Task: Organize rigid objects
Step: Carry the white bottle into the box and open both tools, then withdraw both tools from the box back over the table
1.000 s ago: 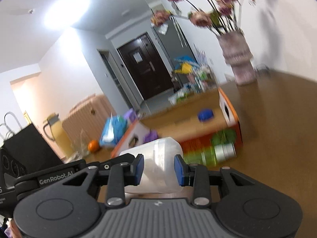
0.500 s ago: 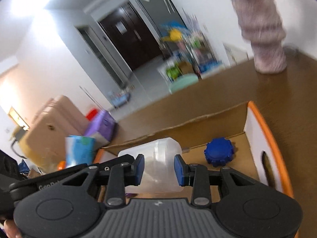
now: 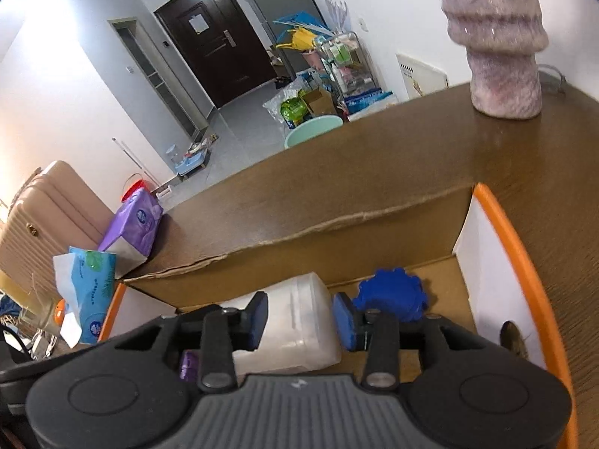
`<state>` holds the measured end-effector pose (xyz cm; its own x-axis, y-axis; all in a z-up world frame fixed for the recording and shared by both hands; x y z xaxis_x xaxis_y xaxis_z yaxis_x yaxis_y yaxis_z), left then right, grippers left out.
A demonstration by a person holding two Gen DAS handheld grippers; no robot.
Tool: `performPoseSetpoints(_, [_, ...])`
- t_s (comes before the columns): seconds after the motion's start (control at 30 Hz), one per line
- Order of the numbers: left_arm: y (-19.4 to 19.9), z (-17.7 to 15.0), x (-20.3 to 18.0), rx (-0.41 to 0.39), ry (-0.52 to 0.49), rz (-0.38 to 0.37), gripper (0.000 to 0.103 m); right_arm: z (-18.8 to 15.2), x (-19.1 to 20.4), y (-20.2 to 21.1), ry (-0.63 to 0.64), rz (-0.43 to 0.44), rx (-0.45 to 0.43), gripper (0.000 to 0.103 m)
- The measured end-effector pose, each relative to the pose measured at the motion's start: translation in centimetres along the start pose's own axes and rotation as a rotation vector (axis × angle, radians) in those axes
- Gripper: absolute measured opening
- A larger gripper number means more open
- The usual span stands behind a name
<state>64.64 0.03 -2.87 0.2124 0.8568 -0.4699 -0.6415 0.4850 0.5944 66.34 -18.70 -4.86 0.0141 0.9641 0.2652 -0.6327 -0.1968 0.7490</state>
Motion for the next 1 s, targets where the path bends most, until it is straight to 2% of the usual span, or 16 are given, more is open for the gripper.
performPoseSetpoints(0.17, [3.4, 0.0, -0.8, -0.007, -0.083, 0.082, 0.074, 0.1, -0.1, 3.5, 0.098, -0.032, -0.017, 0.052])
performPoseSetpoints(0.3, [6.4, -0.6, -1.7, -0.007, -0.135, 0.125, 0.080, 0.1, -1.0, 6.8, 0.126, -0.060, -0.033, 0.058])
performPoseSetpoints(0.4, [9.3, -1.5, -2.2, -0.023, -0.155, 0.147, 0.084, -0.2, -2.0, 9.8, 0.156, -0.105, -0.084, 0.069])
performPoseSetpoints(0.5, [12.1, -2.7, -2.5, -0.041, -0.171, 0.180, 0.086, -1.2, -2.9, 12.5, 0.211, -0.168, -0.134, 0.073])
performPoseSetpoints(0.63, [15.8, -4.2, -3.6, -0.089, -0.218, 0.210, 0.100, -2.9, -3.7, 15.7, 0.252, -0.204, -0.182, 0.079])
performPoseSetpoints(0.7, [17.3, -4.9, -4.3, -0.110, -0.238, 0.220, 0.100, -3.8, -3.9, 17.0, 0.258, -0.213, -0.203, 0.085])
performPoseSetpoints(1.0, [21.9, -8.9, -7.6, -0.155, -0.306, 0.222, 0.103, -7.8, -3.5, 21.8, 0.269, -0.188, -0.249, 0.088])
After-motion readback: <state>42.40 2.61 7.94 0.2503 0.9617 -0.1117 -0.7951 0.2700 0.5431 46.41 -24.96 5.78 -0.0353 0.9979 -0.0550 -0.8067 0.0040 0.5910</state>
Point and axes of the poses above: each gripper's, at about its wrist camera, not at the fingertips, and y roughly against the way its jaws point, x to its left, z to its top, the point moved 5 cm from there along -y, roughly the way its jaws point, and after that the axes turned 12 degrees about -z, right-handed, at the moved point
